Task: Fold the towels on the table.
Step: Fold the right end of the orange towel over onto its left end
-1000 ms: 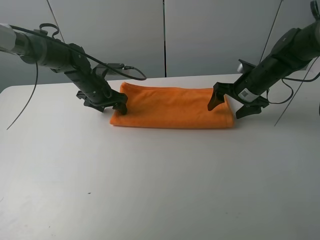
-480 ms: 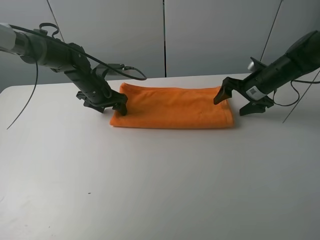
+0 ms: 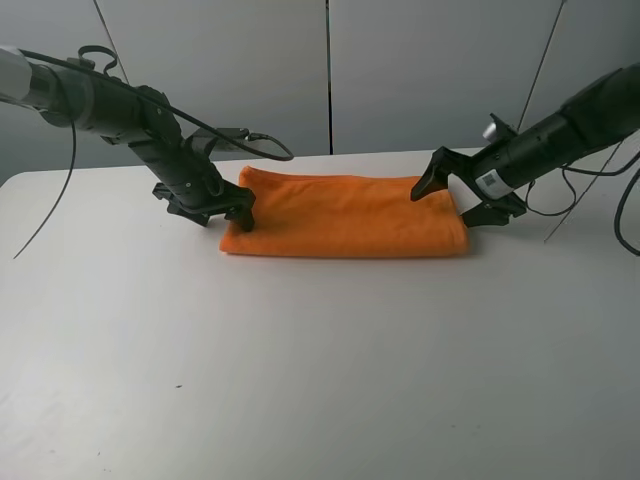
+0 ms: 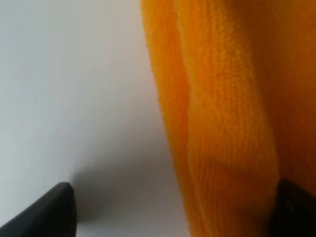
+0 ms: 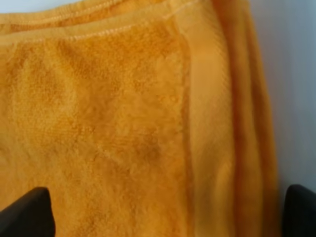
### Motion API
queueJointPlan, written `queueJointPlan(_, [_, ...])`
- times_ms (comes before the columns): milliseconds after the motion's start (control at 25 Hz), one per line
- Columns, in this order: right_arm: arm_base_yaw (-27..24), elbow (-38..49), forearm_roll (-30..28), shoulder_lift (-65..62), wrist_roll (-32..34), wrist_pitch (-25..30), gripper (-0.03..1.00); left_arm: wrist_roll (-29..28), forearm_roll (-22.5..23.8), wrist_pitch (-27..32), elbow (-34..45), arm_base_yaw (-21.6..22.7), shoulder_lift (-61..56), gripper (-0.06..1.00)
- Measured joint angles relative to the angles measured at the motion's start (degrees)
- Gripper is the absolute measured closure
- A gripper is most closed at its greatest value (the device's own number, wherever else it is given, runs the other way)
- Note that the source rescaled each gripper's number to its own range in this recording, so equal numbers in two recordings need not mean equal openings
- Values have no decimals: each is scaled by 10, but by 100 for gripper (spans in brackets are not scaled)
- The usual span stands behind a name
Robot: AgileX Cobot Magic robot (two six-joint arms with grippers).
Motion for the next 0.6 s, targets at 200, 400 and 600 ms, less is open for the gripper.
queueJointPlan(200, [34,-3,3,1,-2,-13,-3,1,-1,0,0,0,0,-6])
queueJointPlan(400, [54,-20,-4,7,5,-14,-3,1,-1,1,0,0,0,-6])
queueJointPlan(600, [55,-27,-10,11,20,-14,-3,2,-1,1,0,0,0,-6])
